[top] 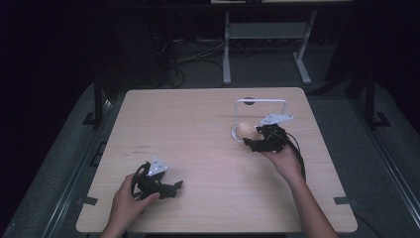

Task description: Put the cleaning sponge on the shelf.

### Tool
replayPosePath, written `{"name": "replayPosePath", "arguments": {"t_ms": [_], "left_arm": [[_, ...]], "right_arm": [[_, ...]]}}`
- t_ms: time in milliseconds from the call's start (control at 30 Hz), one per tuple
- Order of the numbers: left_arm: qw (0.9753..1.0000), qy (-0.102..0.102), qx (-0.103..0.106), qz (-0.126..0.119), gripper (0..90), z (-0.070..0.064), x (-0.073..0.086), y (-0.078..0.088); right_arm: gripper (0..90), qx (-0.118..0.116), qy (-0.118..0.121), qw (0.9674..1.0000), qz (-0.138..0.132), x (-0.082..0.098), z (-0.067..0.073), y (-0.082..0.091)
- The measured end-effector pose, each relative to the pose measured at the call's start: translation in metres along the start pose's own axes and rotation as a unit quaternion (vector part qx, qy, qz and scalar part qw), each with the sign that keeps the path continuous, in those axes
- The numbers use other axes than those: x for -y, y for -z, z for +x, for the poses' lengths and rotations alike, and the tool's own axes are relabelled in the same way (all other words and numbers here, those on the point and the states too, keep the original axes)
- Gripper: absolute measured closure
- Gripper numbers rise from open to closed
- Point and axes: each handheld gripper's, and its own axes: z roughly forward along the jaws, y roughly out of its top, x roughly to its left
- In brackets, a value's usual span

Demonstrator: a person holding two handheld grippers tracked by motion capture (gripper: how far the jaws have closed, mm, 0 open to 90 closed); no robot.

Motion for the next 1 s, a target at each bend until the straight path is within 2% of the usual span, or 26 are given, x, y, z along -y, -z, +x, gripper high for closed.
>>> {"name": "replayPosePath", "arguments": {"t_ms": [100, 200, 267, 300, 333, 367, 467, 633, 900, 1000], "left_arm": [[1.0, 0.0, 0.0, 0.0, 12.6, 0.0, 0.0, 0.0], [1.0, 0.0, 0.0, 0.0, 12.6, 0.0, 0.0, 0.0], [1.0, 0.0, 0.0, 0.0, 12.6, 0.0, 0.0, 0.0], [1.0, 0.0, 0.0, 0.0, 12.6, 0.0, 0.0, 0.0], [1.0, 0.0, 0.0, 0.0, 12.6, 0.0, 0.0, 0.0], [1.0, 0.0, 0.0, 0.0, 12.6, 0.0, 0.0, 0.0], [1.0, 0.0, 0.0, 0.0, 12.6, 0.0, 0.0, 0.0], [1.0, 0.0, 0.0, 0.0, 12.6, 0.0, 0.0, 0.0], [1.0, 0.0, 0.0, 0.0, 12.6, 0.0, 0.0, 0.0], [1.0, 0.0, 0.0, 0.0, 12.6, 0.0, 0.0, 0.0]], "right_arm": [[42.5, -0.007, 0.009, 0.9999, -0.002, 0.002, 0.005, 0.003], [58.2, -0.019, 0.013, 0.9997, -0.001, 0.006, 0.011, 0.005], [73.0, -0.03, 0.02, 0.9993, 0.002, 0.009, 0.013, 0.005], [73.0, -0.03, 0.02, 0.9993, 0.002, 0.009, 0.013, 0.005], [85.6, -0.04, 0.025, 0.9989, 0.008, 0.012, 0.015, 0.003], [89.2, -0.045, 0.026, 0.9986, 0.012, 0.013, 0.016, 0.002], [89.9, -0.05, 0.028, 0.998, 0.026, 0.017, 0.017, -0.004], [89.9, -0.046, 0.025, 0.9977, 0.043, 0.025, 0.014, -0.017], [89.9, -0.039, 0.015, 0.9979, 0.049, 0.031, 0.009, -0.028], [89.9, -0.033, 0.019, 0.998, 0.049, 0.032, 0.006, -0.028]]}}
